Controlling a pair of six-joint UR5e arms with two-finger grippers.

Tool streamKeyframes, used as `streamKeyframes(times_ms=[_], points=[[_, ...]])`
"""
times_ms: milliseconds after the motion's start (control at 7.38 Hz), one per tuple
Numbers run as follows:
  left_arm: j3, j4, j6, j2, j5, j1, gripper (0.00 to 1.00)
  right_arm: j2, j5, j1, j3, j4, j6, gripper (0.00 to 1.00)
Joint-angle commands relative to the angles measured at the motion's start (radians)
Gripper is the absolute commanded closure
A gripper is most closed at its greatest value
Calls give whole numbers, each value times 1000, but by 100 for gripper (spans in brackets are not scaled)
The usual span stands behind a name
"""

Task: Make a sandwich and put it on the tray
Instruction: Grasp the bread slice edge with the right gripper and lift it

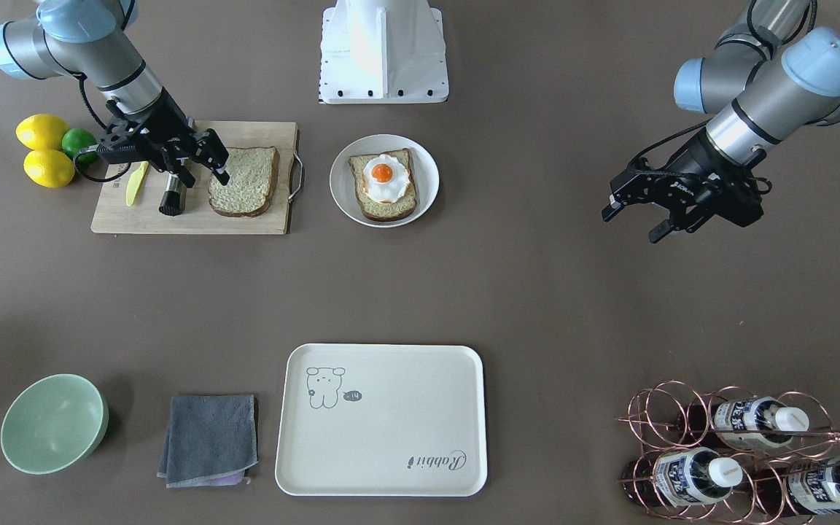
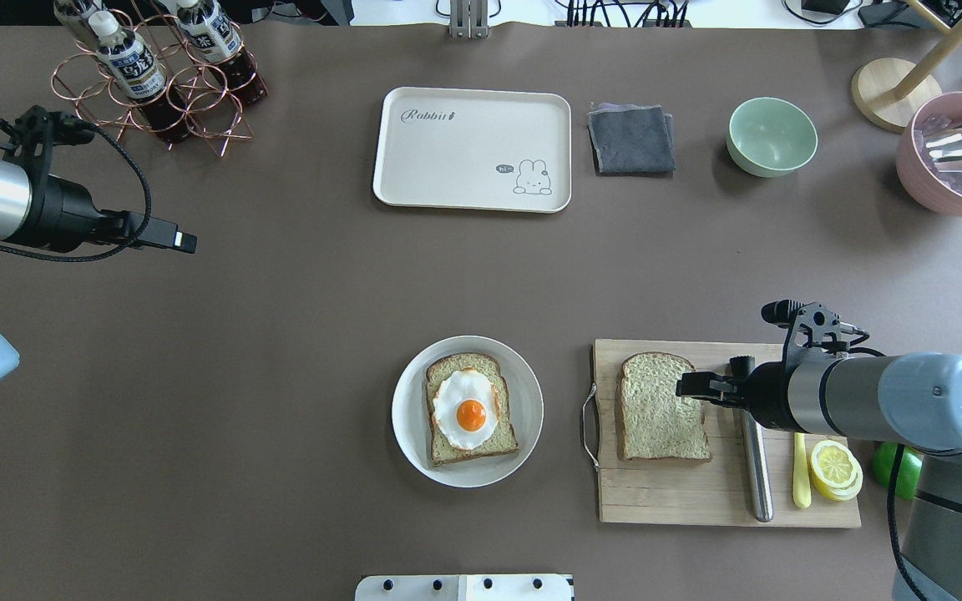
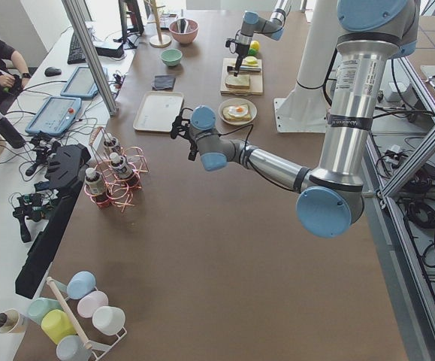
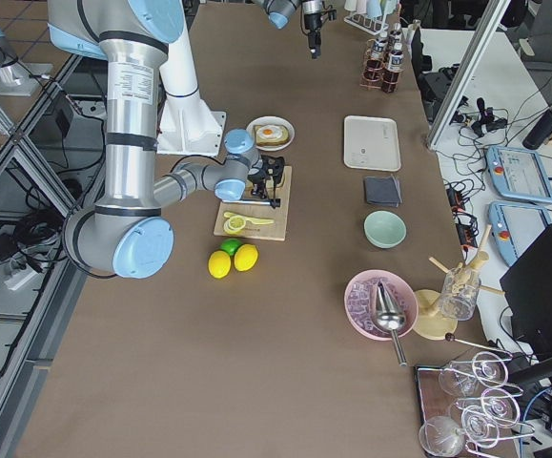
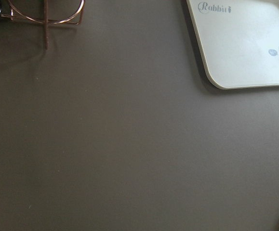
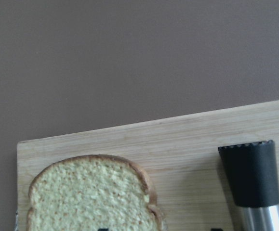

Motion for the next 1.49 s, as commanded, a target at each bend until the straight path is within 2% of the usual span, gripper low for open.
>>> streamKeyframes(times_ms=[0, 135, 542, 677, 812, 948, 1354], points=[[0, 0, 2, 0, 0, 0, 1, 6, -8, -7, -2, -1, 3, 29], [2, 0, 3, -2, 0, 0, 1, 8, -8, -7, -2, -1, 5, 34], [2, 0, 5, -3, 0, 0, 1, 9, -8, -7, -2, -1, 5, 38], [2, 0, 5, -3, 0, 0, 1, 9, -8, -7, 1, -1, 5, 59], [2, 0, 5, -3, 0, 0, 1, 9, -11, -7, 4, -1, 26, 92], [2, 0, 5, -5, 0, 0, 1, 11, -23, -11, 2, -1, 64, 100], [2, 0, 5, -5, 0, 0, 1, 15, -12, 5, 49, -1, 64, 100]])
